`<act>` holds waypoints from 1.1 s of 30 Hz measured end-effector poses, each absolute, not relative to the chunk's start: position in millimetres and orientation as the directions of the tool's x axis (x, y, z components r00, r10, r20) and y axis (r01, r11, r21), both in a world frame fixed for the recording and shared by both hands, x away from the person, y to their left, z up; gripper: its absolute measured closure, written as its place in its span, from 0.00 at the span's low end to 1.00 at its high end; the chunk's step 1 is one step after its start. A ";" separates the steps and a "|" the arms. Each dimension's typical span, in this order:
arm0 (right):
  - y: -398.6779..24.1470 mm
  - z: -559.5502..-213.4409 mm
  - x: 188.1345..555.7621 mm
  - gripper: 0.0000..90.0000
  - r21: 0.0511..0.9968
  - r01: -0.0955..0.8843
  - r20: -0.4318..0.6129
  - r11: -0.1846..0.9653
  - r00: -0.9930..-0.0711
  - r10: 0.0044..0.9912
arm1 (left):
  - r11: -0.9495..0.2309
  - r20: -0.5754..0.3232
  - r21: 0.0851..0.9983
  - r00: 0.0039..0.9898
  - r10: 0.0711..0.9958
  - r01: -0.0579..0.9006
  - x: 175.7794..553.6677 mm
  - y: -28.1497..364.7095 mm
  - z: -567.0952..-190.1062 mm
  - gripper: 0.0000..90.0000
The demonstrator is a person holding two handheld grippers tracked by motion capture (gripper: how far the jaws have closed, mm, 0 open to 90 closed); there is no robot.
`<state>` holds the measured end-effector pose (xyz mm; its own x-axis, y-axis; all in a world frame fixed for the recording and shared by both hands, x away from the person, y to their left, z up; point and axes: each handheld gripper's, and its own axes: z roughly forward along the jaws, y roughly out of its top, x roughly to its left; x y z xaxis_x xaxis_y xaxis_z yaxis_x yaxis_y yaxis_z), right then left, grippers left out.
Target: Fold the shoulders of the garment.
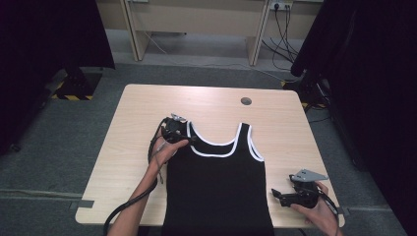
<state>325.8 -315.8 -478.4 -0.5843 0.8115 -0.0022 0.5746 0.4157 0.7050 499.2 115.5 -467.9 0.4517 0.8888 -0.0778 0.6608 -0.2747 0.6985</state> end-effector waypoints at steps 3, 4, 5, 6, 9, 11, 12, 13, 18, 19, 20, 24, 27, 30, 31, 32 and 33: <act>-315.8 -478.4 325.7 0.11 0.705 0.574 -0.002 0.417 -0.585 0.811 | -0.274 -0.072 0.697 0.444 0.893 0.663 504.0 112.2 -470.7 0.11; -315.8 -478.4 325.7 0.11 0.705 0.574 -0.002 0.417 -0.586 0.810 | -0.268 -0.074 0.698 0.438 0.896 0.665 505.7 111.4 -471.8 0.11; -315.8 -478.4 325.8 0.11 0.705 0.574 -0.002 0.417 -0.586 0.810 | -0.264 -0.075 0.698 0.435 0.897 0.666 507.5 110.6 -473.2 0.12; -315.8 -478.4 325.8 0.11 0.705 0.573 -0.002 0.417 -0.587 0.810 | -0.271 -0.069 0.693 0.436 0.897 0.668 509.2 110.0 -474.4 0.12; -315.8 -478.4 325.8 0.11 0.705 0.573 -0.002 0.418 -0.587 0.809 | -0.296 -0.028 0.691 0.434 0.901 0.660 512.5 107.7 -476.2 0.15; -315.8 -478.4 325.8 0.11 0.705 0.573 -0.002 0.418 -0.588 0.809 | -0.307 -0.019 0.695 0.443 0.896 0.651 512.5 107.3 -474.8 0.22; -315.9 -478.4 325.8 0.11 0.705 0.573 -0.002 0.418 -0.588 0.809 | -0.313 -0.019 0.700 0.454 0.891 0.642 511.4 107.1 -474.1 0.27; -315.9 -478.4 325.8 0.11 0.705 0.573 -0.002 0.418 -0.588 0.809 | -0.314 -0.018 0.706 0.460 0.888 0.635 510.5 106.8 -473.8 0.35; -315.9 -478.4 325.8 0.11 0.705 0.573 -0.001 0.418 -0.589 0.808 | -0.329 -0.020 0.719 0.491 0.871 0.613 501.3 102.5 -472.5 0.70; -315.9 -478.4 325.8 0.11 0.705 0.572 -0.002 0.418 -0.589 0.808 | -0.325 -0.025 0.722 0.492 0.870 0.611 499.9 101.9 -472.8 0.76; -315.9 -478.4 325.8 0.11 0.705 0.572 -0.002 0.419 -0.589 0.808 | -0.333 -0.022 0.719 0.499 0.866 0.610 499.0 102.0 -472.6 0.81; -315.9 -478.4 325.9 0.11 0.705 0.572 -0.002 0.419 -0.589 0.808 | -0.322 -0.057 0.724 0.518 0.854 0.610 497.2 101.2 -472.1 0.88; -316.0 -478.4 325.9 0.11 0.705 0.572 -0.001 0.419 -0.589 0.808 | -0.317 -0.069 0.740 0.536 0.841 0.593 492.0 101.7 -469.0 0.89; -316.0 -478.4 325.9 0.11 0.705 0.572 -0.001 0.419 -0.590 0.807 | -0.310 -0.079 0.755 0.549 0.832 0.578 484.8 104.2 -461.7 0.89; -316.0 -478.4 325.9 0.11 0.705 0.572 -0.002 0.420 -0.590 0.807 | -0.297 -0.089 0.764 0.550 0.830 0.572 482.4 105.4 -458.6 0.89; -316.0 -478.4 326.0 0.11 0.705 0.572 -0.002 0.420 -0.590 0.807 | -0.289 -0.100 0.770 0.554 0.827 0.569 479.7 106.6 -455.0 0.89; -316.0 -478.4 326.0 0.11 0.705 0.572 -0.002 0.420 -0.590 0.807 | -0.285 -0.102 0.776 0.559 0.823 0.562 476.7 107.6 -451.6 0.89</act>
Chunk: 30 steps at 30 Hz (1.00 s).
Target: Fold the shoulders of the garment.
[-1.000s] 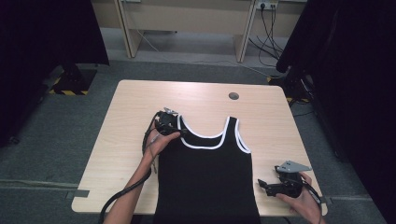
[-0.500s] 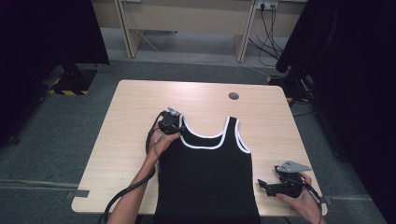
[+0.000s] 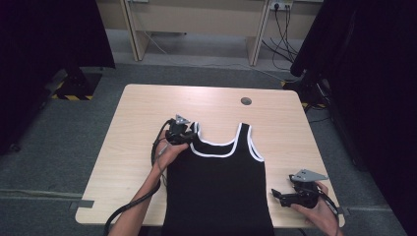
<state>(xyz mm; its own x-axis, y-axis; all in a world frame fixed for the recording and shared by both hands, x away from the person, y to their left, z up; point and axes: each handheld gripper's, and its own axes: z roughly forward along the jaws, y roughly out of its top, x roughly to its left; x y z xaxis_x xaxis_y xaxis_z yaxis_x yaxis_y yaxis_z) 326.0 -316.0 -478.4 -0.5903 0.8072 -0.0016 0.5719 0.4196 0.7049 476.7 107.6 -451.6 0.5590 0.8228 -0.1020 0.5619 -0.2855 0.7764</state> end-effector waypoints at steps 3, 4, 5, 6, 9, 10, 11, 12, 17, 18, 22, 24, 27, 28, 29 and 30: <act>-316.0 -478.4 326.0 0.11 0.705 0.571 -0.002 0.420 -0.591 0.807 | -0.283 -0.110 0.789 0.580 0.807 0.545 465.2 108.3 -442.3 0.89; -316.0 -478.4 326.0 0.11 0.705 0.572 -0.002 0.420 -0.591 0.807 | -0.287 -0.108 0.792 0.588 0.802 0.538 460.4 108.0 -440.0 0.89; -316.0 -478.4 326.1 0.11 0.705 0.572 -0.002 0.420 -0.591 0.807 | -0.296 -0.100 0.795 0.595 0.797 0.530 454.7 107.4 -438.2 0.89; -316.0 -478.4 326.1 0.11 0.705 0.572 -0.002 0.420 -0.591 0.807 | -0.312 -0.081 0.798 0.604 0.793 0.516 446.4 106.3 -436.8 0.89; -316.0 -478.4 326.0 0.11 0.705 0.572 -0.002 0.420 -0.591 0.807 | -0.328 -0.051 0.812 0.619 0.784 0.482 426.4 105.6 -436.0 0.89; -316.0 -478.4 326.1 0.11 0.705 0.572 -0.002 0.420 -0.591 0.807 | -0.323 -0.054 0.818 0.623 0.781 0.475 419.1 106.2 -436.3 0.89; -316.0 -478.4 326.1 0.11 0.705 0.572 -0.002 0.420 -0.591 0.807 | -0.319 -0.056 0.824 0.627 0.777 0.469 410.6 107.2 -436.9 0.89; -316.0 -478.4 326.1 0.11 0.705 0.572 -0.001 0.420 -0.591 0.807 | -0.317 -0.057 0.825 0.629 0.775 0.467 405.9 107.6 -437.6 0.89; -315.8 -478.4 326.2 0.11 0.704 0.573 0.000 0.419 -0.590 0.808 | -0.324 -0.073 0.824 0.653 0.754 0.466 377.9 107.6 -446.7 0.85; -315.8 -478.4 326.2 0.11 0.704 0.574 0.001 0.418 -0.590 0.808 | -0.321 -0.080 0.822 0.655 0.752 0.469 374.4 107.6 -448.0 0.83; -315.8 -478.4 326.4 0.11 0.705 0.572 -0.001 0.420 -0.591 0.807 | -0.308 -0.111 0.825 0.671 0.733 0.474 359.8 107.3 -445.8 0.64; -315.8 -478.4 326.5 0.11 0.705 0.571 -0.002 0.420 -0.591 0.807 | -0.307 -0.109 0.829 0.674 0.731 0.467 356.2 106.8 -441.3 0.53; -315.8 -478.4 326.5 0.11 0.705 0.571 -0.001 0.420 -0.591 0.806 | -0.308 -0.106 0.834 0.682 0.723 0.457 355.3 103.2 -436.1 0.49; -315.8 -478.4 326.5 0.11 0.705 0.571 -0.002 0.420 -0.591 0.807 | -0.317 -0.102 0.832 0.688 0.719 0.455 355.8 101.5 -436.5 0.48; -315.8 -478.4 326.5 0.11 0.705 0.571 -0.001 0.420 -0.591 0.807 | -0.324 -0.101 0.830 0.692 0.715 0.455 356.1 100.0 -437.5 0.48; -315.8 -478.4 326.5 0.11 0.705 0.571 -0.002 0.420 -0.591 0.807 | -0.332 -0.098 0.827 0.696 0.711 0.455 356.3 98.0 -439.4 0.48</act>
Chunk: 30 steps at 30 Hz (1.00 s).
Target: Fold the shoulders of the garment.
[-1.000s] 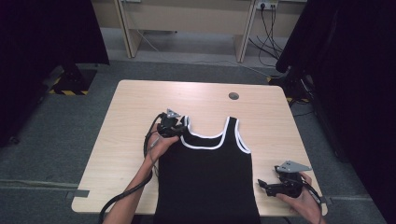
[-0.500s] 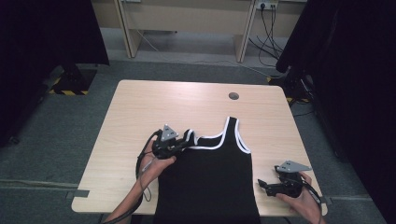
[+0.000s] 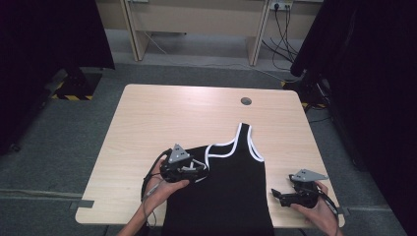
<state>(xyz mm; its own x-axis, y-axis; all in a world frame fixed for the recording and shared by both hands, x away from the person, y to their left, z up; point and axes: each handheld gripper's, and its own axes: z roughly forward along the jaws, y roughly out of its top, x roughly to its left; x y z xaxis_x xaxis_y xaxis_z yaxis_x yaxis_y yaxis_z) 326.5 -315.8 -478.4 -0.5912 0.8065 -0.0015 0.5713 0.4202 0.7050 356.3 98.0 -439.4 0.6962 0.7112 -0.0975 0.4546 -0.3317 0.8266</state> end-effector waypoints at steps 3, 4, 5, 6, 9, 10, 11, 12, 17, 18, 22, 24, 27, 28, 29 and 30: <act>-315.8 -478.4 326.5 0.11 0.705 0.571 -0.001 0.420 -0.591 0.806 | -0.350 -0.097 0.818 0.709 0.699 0.456 355.0 92.3 -446.0 0.49; -315.8 -478.4 326.5 0.11 0.704 0.572 -0.001 0.420 -0.591 0.806 | -0.352 -0.096 0.818 0.711 0.697 0.455 355.0 90.9 -447.3 0.49; -315.8 -478.4 326.5 0.11 0.705 0.571 -0.001 0.420 -0.591 0.806 | -0.358 -0.091 0.817 0.714 0.695 0.452 355.6 89.0 -448.9 0.50; -315.8 -478.4 326.5 0.11 0.705 0.571 -0.001 0.420 -0.591 0.806 | -0.364 -0.086 0.816 0.715 0.693 0.450 356.9 86.6 -450.8 0.52; -315.8 -478.4 326.5 0.11 0.705 0.571 -0.001 0.420 -0.591 0.806 | -0.382 -0.085 0.806 0.726 0.682 0.452 363.0 79.4 -458.7 0.59; -315.8 -478.4 326.5 0.11 0.705 0.572 -0.002 0.421 -0.591 0.806 | -0.386 -0.086 0.802 0.727 0.681 0.455 364.8 77.6 -461.1 0.65; -315.8 -478.4 326.5 0.11 0.705 0.572 -0.001 0.420 -0.591 0.806 | -0.388 -0.083 0.802 0.728 0.681 0.455 365.9 76.2 -462.6 0.75; -315.8 -478.4 326.5 0.11 0.705 0.572 -0.001 0.420 -0.591 0.806 | -0.382 -0.085 0.806 0.726 0.683 0.453 365.5 76.0 -462.3 0.82; -315.8 -478.4 326.5 0.11 0.705 0.572 -0.001 0.420 -0.591 0.806 | -0.357 -0.057 0.846 0.733 0.678 0.396 348.4 86.4 -441.6 0.91; -315.8 -478.4 326.5 0.11 0.705 0.571 -0.001 0.420 -0.591 0.806 | -0.350 -0.060 0.850 0.734 0.677 0.392 345.4 89.2 -438.4 0.91; -315.8 -478.4 326.5 0.11 0.705 0.571 -0.001 0.420 -0.591 0.806 | -0.327 -0.079 0.860 0.735 0.673 0.391 329.0 104.9 -432.8 0.91; -315.8 -478.5 326.5 0.11 0.705 0.571 -0.002 0.420 -0.591 0.806 | -0.317 -0.098 0.858 0.734 0.672 0.405 321.4 112.0 -437.4 0.91; -315.8 -478.4 326.5 0.11 0.704 0.572 -0.001 0.421 -0.591 0.806 | -0.333 -0.110 0.839 0.733 0.671 0.431 312.5 114.8 -451.9 0.88; -315.7 -478.4 326.6 0.11 0.704 0.572 -0.001 0.420 -0.591 0.806 | -0.334 -0.120 0.833 0.733 0.670 0.442 311.4 114.2 -456.6 0.86; -315.7 -478.4 326.6 0.11 0.704 0.572 -0.001 0.421 -0.591 0.806 | -0.339 -0.129 0.824 0.733 0.668 0.453 310.2 113.0 -463.0 0.85; -315.7 -478.4 326.6 0.11 0.704 0.572 -0.001 0.421 -0.591 0.806 | -0.345 -0.136 0.816 0.734 0.665 0.464 309.3 112.0 -468.9 0.84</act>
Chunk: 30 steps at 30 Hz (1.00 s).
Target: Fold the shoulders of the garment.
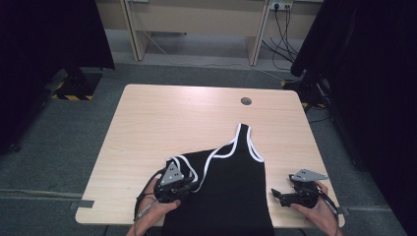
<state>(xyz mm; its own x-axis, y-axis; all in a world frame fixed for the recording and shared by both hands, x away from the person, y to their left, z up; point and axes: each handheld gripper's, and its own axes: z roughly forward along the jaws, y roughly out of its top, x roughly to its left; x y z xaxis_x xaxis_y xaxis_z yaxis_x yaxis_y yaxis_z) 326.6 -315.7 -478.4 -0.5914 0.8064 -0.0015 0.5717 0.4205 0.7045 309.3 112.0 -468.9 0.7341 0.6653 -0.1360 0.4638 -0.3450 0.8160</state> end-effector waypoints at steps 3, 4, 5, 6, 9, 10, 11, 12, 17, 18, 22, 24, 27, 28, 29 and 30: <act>-315.7 -478.4 326.6 0.11 0.704 0.572 -0.001 0.421 -0.591 0.806 | -0.353 -0.141 0.805 0.732 0.666 0.476 306.0 110.0 -479.2 0.78; -315.7 -478.4 326.6 0.11 0.704 0.572 -0.001 0.421 -0.591 0.806 | -0.350 -0.144 0.807 0.733 0.665 0.476 305.0 110.1 -479.3 0.75; -315.7 -478.4 326.6 0.11 0.704 0.572 -0.001 0.421 -0.591 0.806 | -0.351 -0.141 0.808 0.734 0.664 0.473 304.1 109.9 -478.0 0.72; -315.7 -478.4 326.6 0.11 0.704 0.572 -0.001 0.420 -0.591 0.806 | -0.354 -0.133 0.810 0.734 0.666 0.468 303.3 109.7 -475.8 0.68; -315.7 -478.4 326.6 0.11 0.704 0.572 -0.001 0.421 -0.592 0.806 | -0.341 -0.116 0.827 0.728 0.676 0.447 301.4 110.3 -466.3 0.56; -315.7 -478.4 326.6 0.11 0.704 0.572 -0.001 0.421 -0.591 0.806 | -0.335 -0.111 0.833 0.726 0.679 0.441 301.0 110.8 -463.3 0.52; -315.7 -478.4 326.6 0.11 0.704 0.572 -0.001 0.421 -0.592 0.806 | -0.329 -0.107 0.838 0.721 0.684 0.436 300.9 111.5 -460.7 0.47; -315.7 -478.4 326.6 0.11 0.704 0.572 -0.001 0.421 -0.591 0.806 | -0.325 -0.105 0.840 0.718 0.688 0.435 301.2 112.5 -458.8 0.44; -315.6 -478.4 326.7 0.11 0.704 0.573 -0.001 0.420 -0.591 0.807 | -0.311 -0.112 0.832 0.689 0.716 0.459 306.5 118.7 -459.4 0.34; -315.6 -478.3 326.7 0.11 0.704 0.573 -0.001 0.420 -0.591 0.807 | -0.308 -0.119 0.826 0.680 0.724 0.472 308.0 120.1 -460.9 0.31; -315.5 -478.3 326.8 0.11 0.704 0.573 -0.001 0.420 -0.591 0.807 | -0.334 -0.101 0.801 0.663 0.742 0.496 312.8 127.3 -469.7 0.24; -315.5 -478.3 326.8 0.11 0.704 0.573 -0.001 0.420 -0.591 0.807 | -0.351 -0.080 0.800 0.665 0.743 0.487 314.5 131.1 -473.3 0.21; -315.5 -478.3 327.0 0.11 0.703 0.573 -0.001 0.421 -0.592 0.806 | -0.346 -0.099 0.793 0.666 0.740 0.502 317.3 139.9 -478.2 0.17; -315.5 -478.3 327.0 0.11 0.703 0.572 -0.001 0.422 -0.592 0.806 | -0.345 -0.102 0.790 0.664 0.741 0.507 317.4 141.8 -478.8 0.16; -315.4 -478.3 327.0 0.11 0.703 0.573 -0.001 0.421 -0.592 0.806 | -0.351 -0.103 0.783 0.664 0.741 0.513 317.0 143.8 -479.2 0.15; -315.4 -478.3 326.9 0.11 0.703 0.573 0.000 0.421 -0.592 0.806 | -0.362 -0.099 0.776 0.667 0.738 0.516 315.7 145.7 -479.6 0.14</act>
